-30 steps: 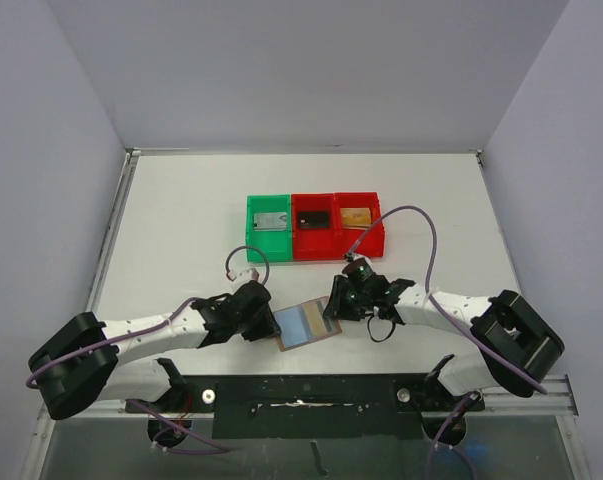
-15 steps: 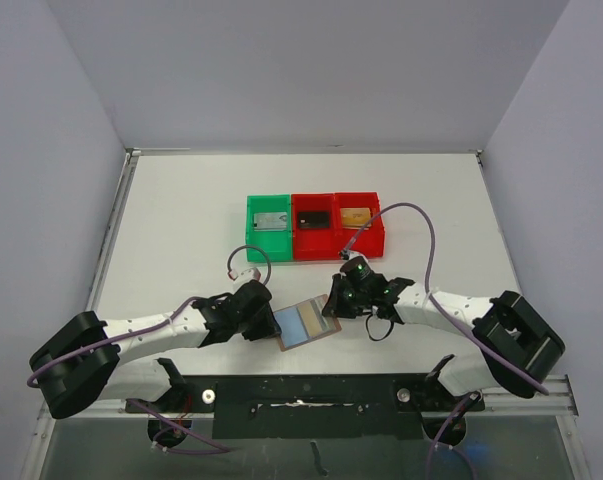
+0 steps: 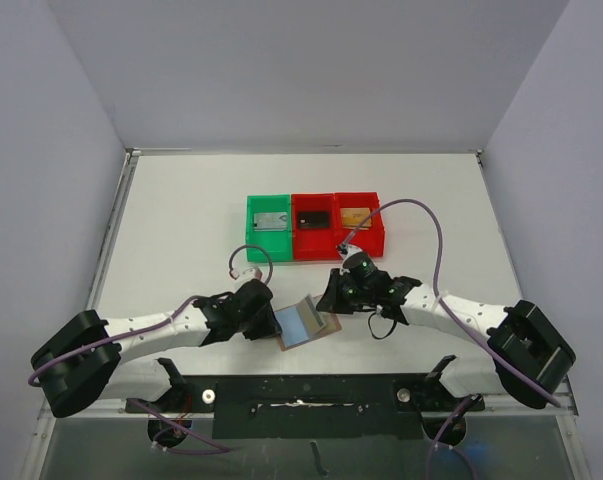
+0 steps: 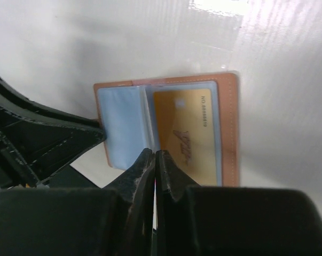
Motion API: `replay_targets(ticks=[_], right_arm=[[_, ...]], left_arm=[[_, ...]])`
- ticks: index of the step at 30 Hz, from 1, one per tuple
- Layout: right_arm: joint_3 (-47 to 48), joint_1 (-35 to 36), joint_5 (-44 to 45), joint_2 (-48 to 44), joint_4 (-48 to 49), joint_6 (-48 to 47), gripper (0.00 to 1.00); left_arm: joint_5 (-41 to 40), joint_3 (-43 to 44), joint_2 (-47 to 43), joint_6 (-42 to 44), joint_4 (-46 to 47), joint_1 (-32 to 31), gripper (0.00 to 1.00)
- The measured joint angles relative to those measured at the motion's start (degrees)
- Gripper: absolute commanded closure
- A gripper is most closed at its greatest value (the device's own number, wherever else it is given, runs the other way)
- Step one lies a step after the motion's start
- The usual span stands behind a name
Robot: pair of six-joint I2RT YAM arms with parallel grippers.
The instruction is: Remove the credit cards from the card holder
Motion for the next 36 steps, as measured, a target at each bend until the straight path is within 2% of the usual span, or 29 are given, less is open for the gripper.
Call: replay_targets(ticks=[8,16,19,21,28,36], right_arm=[[0.35,0.76,-5.55,-0.17,3.21,0.04,0.95],[4.31,1.81,-11.52,6.36,5.7,-0.07,0.9],[6.29,2.71,-13.46,9.4,6.01,-0.46,0.84],[7.56,3.43,-14.29,10.73,5.99,-0.94,0.78],[8.72,4.5,-12.98,10.36,5.42,-1.92,0.74],[7.37,3.32,-6.47,6.4,3.39,-1.14,0.71]], left_arm=[[-0.04,0.66,0.02,0.83,-0.35,0.0,0.77],[-0.63,0.72,-1.46,0.83,-2.16,0.0,0.77],[-1.38,0.72,-3.41,0.68,-3.65,0.0,0.76],[-2.01,0.72,-5.09,0.44,-4.87,0.0,0.73],[-5.22,0.72,-13.33,-0.96,-9.18,0.02,0.53],[-2.75,0.72,-13.62,0.98,-6.36,0.07,0.51]])
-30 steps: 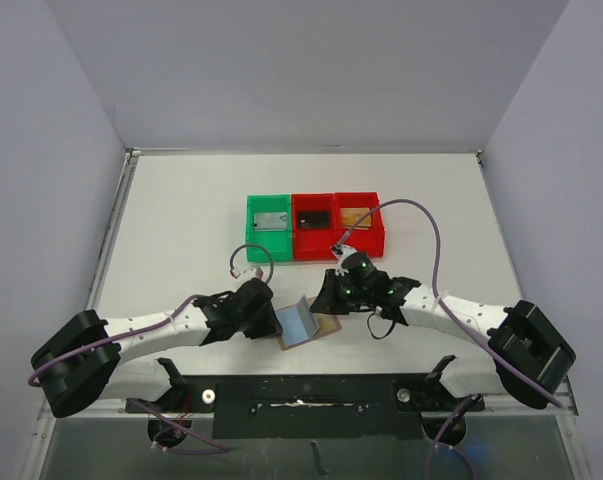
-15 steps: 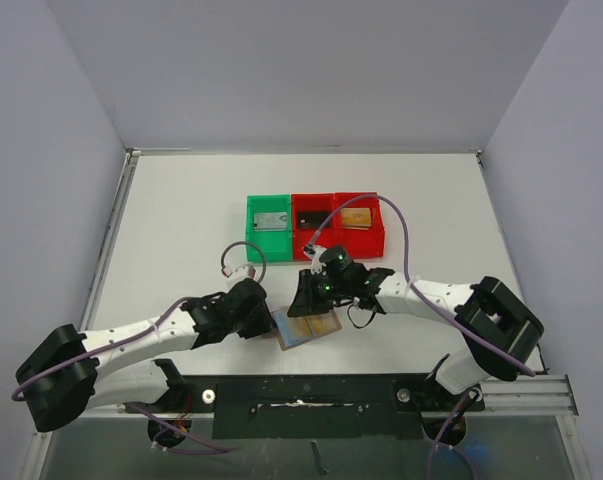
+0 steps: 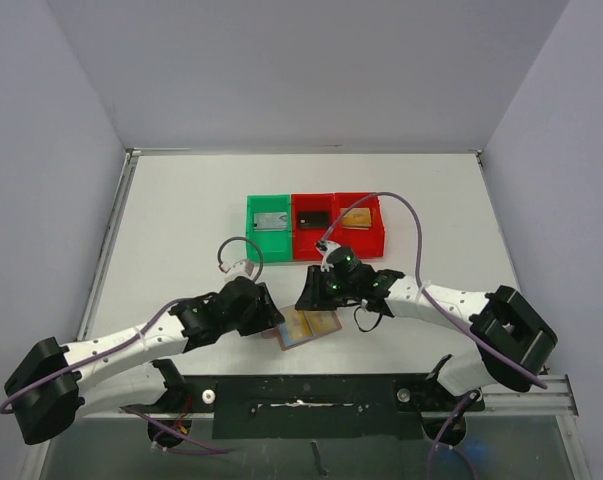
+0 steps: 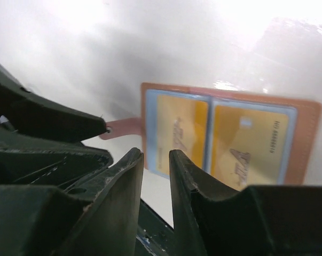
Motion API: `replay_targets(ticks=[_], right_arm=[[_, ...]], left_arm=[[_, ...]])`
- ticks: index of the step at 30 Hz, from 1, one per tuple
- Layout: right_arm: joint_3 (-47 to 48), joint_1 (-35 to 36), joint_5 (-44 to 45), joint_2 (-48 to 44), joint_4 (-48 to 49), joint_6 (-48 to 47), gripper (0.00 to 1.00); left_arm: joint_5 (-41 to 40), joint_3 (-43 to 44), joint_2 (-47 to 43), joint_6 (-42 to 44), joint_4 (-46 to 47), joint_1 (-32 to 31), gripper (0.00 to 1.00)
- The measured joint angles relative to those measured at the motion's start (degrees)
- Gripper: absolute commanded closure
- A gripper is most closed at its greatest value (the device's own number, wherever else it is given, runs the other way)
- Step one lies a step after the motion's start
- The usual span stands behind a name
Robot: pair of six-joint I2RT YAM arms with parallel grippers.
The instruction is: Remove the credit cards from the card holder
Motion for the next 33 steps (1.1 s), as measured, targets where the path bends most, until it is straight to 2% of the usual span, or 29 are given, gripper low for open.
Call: replay_targets(ticks=[11,18,25,33], right_arm=[[-3.93,-1.27,1.6,2.4,0.42,1.4,0.69],[-4.66,-1.27,0.22,5.79,2.12,1.68,0.7],[-6.19,-1.27,-1.84,6.82,5.73,2.8,0.78],[-9.27,-2.54,-4.59,7.15,10.86,4.59,0.98]], left_arm=[[5.86,3.76,13.46,2.62,4.7,0.02,0.55],[7.28,3.76,14.88,3.26,5.01,0.11,0.61],[7.54,3.74,18.12,3.43,6.01,0.24,0.71],[7.13,3.74,18.38,3.48,5.51,0.39,0.74]])
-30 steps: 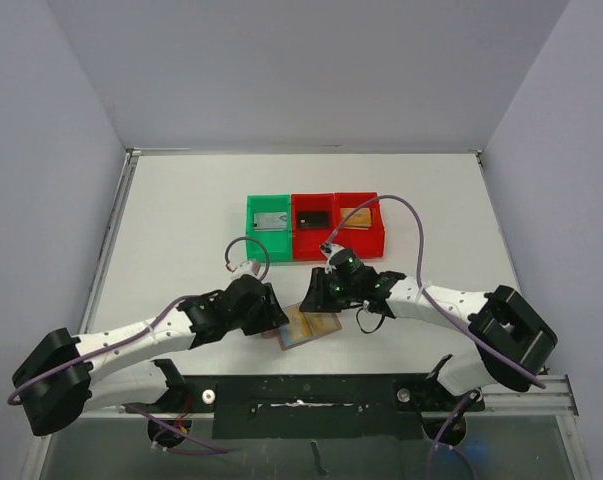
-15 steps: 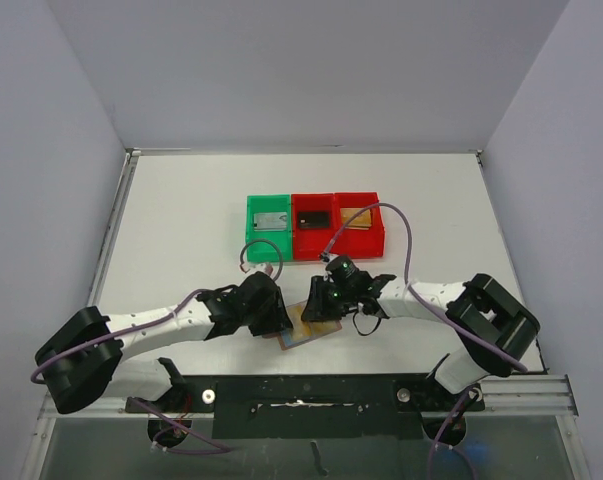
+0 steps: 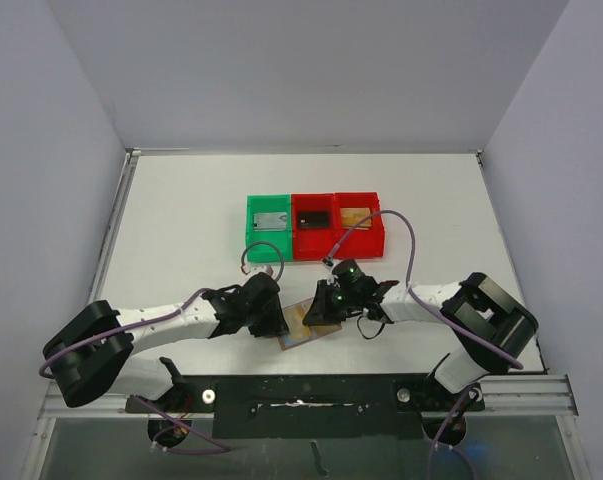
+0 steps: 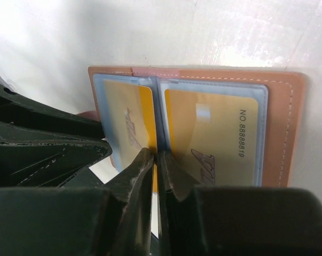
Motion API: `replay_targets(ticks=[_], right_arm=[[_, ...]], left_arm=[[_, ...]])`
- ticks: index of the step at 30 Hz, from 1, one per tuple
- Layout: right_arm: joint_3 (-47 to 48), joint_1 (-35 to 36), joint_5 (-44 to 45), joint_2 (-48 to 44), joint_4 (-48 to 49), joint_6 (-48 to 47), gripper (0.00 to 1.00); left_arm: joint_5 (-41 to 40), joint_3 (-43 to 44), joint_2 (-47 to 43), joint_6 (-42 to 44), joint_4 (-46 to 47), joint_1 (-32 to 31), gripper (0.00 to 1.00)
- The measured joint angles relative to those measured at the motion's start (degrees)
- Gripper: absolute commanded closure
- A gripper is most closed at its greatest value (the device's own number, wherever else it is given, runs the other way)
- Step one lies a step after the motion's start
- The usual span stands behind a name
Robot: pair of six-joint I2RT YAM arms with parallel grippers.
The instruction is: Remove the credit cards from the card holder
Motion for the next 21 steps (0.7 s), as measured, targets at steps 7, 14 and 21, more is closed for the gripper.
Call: replay_targets(ticks=[7,14,21], right_arm=[[-4.81,-3.93,-5.66,-0.37,7.74,2.03,1.0],[-7.89,-6.43,-7.54,-3.3,9.97,2.49,1.0],[-9.18,-8.11,-8.22,-4.98,10.08,1.92,1.0]], left_arm=[[-0.31,0.0,0.0,-0.17,-0.13,-0.02,0.73],[-0.44,0.39,0.55,-0.2,-0.39,-0.02,0.73],[-0.52,1.11,1.03,-0.17,-1.29,-0.02,0.72]])
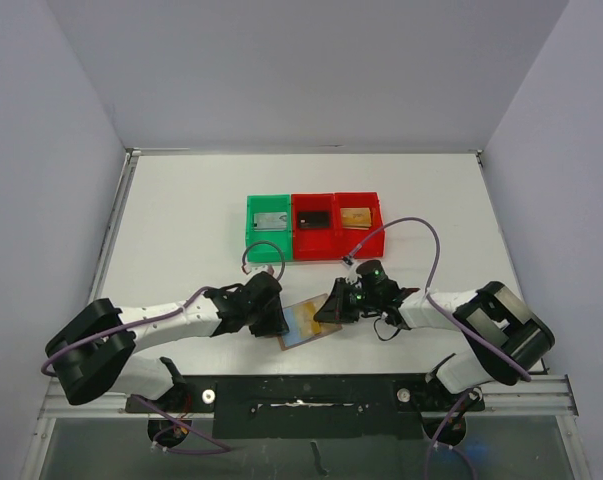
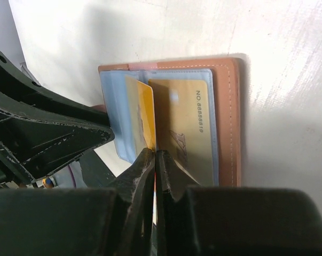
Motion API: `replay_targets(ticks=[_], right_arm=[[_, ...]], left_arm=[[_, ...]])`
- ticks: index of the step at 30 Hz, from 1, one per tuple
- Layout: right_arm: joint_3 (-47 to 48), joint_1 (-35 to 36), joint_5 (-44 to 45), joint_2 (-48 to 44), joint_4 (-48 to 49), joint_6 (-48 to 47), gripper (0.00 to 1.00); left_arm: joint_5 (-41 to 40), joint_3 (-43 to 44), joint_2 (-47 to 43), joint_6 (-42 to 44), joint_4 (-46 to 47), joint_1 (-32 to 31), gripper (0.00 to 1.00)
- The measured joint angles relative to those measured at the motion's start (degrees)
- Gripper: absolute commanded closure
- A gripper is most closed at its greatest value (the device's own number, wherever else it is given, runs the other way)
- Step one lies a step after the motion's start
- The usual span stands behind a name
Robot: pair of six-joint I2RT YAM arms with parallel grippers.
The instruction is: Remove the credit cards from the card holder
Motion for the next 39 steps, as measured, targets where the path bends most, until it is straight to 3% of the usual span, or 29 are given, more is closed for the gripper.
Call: replay_targets(ticks=[7,13,21,27,39], right_arm=[[-0.52,-0.26,-0.26,0.0,0.98,0.26,1.0],[-1.14,-0.26,-0.5,0.0,2.19,0.9,1.0],[-1.2,-0.26,-0.5,0.02,2.27,1.31,0.99],[-1.2,-0.26,-0.55,0.02,2.58,1.51,0.92],[-1.2,-0.26,-1.77,1.79,4.79,2.12,0.77]], left_arm=[[-1.07,0.37,-2.34,0.42,-1.9,0.0,0.61],[-0.7,4.0,-5.14,1.22,-0.9,0.0,0.59],[2.05,4.68,-0.13,0.98,5.95,0.0,0.72],[1.22,3.28,4.66,0.52,5.4,0.0,0.82],[-0.02,2.73,5.25,0.37,5.07,0.0,0.85]])
